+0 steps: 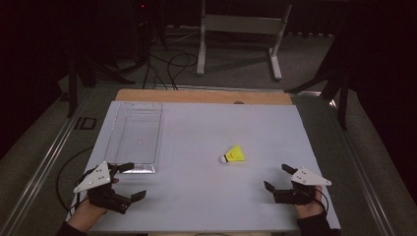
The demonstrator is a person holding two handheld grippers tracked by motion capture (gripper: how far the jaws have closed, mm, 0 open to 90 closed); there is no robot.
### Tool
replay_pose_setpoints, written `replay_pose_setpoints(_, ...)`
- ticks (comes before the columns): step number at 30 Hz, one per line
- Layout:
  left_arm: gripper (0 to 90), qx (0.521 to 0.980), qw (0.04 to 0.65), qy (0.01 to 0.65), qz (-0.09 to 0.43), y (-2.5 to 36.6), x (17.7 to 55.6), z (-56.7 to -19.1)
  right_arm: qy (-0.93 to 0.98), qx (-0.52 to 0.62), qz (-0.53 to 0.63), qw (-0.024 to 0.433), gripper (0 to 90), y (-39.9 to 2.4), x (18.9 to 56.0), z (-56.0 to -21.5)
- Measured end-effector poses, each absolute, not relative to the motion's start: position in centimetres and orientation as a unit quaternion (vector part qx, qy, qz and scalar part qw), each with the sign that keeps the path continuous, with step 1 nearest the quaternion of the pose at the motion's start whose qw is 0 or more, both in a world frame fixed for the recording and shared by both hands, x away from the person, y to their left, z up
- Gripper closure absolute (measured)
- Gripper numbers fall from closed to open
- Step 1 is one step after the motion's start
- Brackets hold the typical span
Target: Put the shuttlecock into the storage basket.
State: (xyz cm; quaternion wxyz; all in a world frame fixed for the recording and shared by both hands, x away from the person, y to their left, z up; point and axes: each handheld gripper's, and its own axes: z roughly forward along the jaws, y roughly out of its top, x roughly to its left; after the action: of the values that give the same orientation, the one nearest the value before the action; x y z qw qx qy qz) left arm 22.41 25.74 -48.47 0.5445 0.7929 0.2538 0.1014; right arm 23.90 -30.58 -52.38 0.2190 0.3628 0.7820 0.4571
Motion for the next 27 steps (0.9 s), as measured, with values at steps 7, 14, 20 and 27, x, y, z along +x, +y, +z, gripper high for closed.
replay_pose_setpoints(7, 0.3, 0.841, 0.486, 0.229, 0.071, 24.9, 23.0, -48.1, 0.785, 0.361, 0.455, 0.217, 8.6, -30.5, 23.9, -52.4)
replay_pose_setpoints(14, 0.3, 0.879, 0.422, 0.215, 0.053, 24.2, 23.7, -47.6, 0.785, 0.360, 0.455, 0.215, 8.7, -30.5, 23.9, -52.4)
replay_pose_setpoints(20, 0.3, 0.902, 0.377, 0.206, 0.046, 23.3, 23.9, -47.3, 0.787, 0.362, 0.453, 0.212, 8.7, -30.5, 23.9, -52.5)
replay_pose_setpoints(27, 0.3, 0.929, 0.318, 0.189, 0.024, 22.2, 24.2, -47.4, 0.789, 0.362, 0.451, 0.207, 8.7, -30.4, 23.9, -52.5)
